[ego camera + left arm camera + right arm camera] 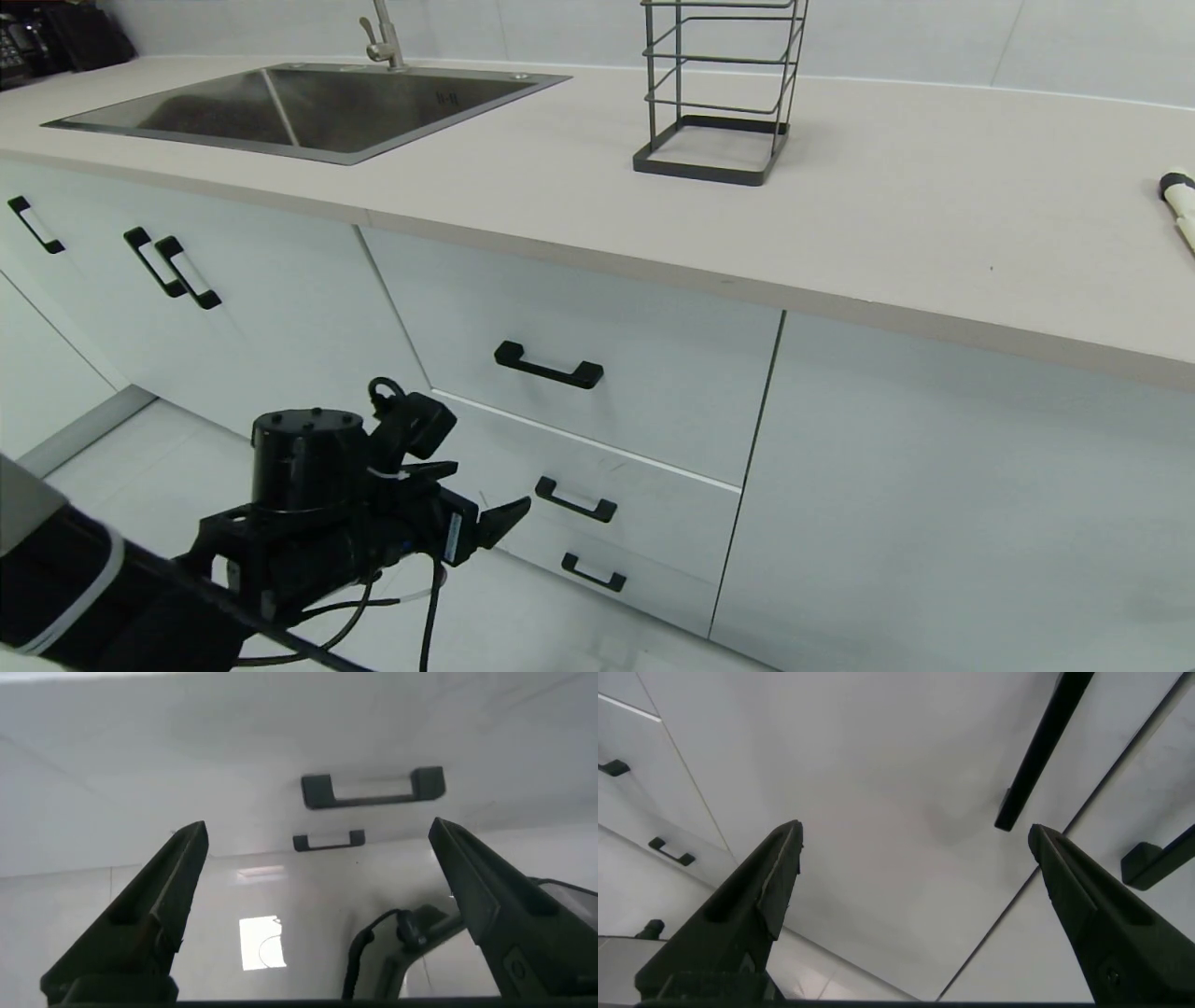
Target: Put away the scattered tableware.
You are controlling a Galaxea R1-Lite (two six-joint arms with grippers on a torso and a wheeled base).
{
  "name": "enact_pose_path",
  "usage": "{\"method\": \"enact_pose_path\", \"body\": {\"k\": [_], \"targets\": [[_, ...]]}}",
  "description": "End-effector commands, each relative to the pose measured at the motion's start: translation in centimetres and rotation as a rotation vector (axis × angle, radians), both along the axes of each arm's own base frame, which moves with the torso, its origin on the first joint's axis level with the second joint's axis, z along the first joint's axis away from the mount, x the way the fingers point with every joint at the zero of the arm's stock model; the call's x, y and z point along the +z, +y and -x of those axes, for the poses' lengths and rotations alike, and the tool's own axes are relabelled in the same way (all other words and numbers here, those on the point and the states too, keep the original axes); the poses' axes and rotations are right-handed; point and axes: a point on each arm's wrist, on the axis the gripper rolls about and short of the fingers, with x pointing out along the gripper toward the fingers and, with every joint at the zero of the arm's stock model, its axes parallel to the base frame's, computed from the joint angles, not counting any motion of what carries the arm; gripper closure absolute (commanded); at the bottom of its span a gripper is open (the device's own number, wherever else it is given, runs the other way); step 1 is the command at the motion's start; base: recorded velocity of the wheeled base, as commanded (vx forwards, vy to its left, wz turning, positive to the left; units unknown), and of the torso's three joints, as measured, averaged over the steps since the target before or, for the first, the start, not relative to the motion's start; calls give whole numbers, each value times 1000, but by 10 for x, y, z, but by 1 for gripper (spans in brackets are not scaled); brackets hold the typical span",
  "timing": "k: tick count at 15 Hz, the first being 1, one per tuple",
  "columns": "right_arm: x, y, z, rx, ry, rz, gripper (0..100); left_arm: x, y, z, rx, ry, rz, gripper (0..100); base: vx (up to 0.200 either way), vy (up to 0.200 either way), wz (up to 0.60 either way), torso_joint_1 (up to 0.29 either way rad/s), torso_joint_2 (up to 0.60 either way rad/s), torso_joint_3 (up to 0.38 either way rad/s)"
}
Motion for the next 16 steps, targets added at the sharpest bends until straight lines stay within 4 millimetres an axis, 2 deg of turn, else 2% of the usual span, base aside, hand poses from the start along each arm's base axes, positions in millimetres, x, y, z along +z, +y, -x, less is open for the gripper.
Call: {"method": "enact_pose_path", "body": {"k": [1,3,4,6,8,9,10,11,13,15,16], "targets": [[0,0,0,1,1,0,0,17,15,44,9,-63,43,0,0,0,0,0,0,0],[0,0,0,-1,1,0,0,25,25,74,28,-107,104,0,0,0,0,0,0,0],[0,0,0,-1,1,0,0,26,27,80,30,-115,112,0,0,0,0,0,0,0],[0,0,0,-1,1,0,0,33,40,116,47,-174,170,0,0,0,0,0,0,0],[0,0,0,1,1,0,0,40,47,135,51,-239,191,0,0,0,0,0,0,0],[0,0,0,1,1,0,0,48,58,152,101,-306,188,0,0,0,0,0,0,0],[0,0,0,-1,1,0,0,50,62,159,115,-329,180,0,0,0,0,0,0,0],[0,0,0,1,0,-3,0,52,69,185,117,-378,180,0,0,0,0,0,0,0],[0,0,0,1,1,-3,0,41,80,224,123,-419,188,0,0,0,0,0,0,0],[0,0,0,1,1,0,0,19,88,259,171,-481,195,0,0,0,0,0,0,0],[0,0,0,-1,4,0,0,12,89,271,186,-515,199,0,0,0,0,0,0,0]]}}
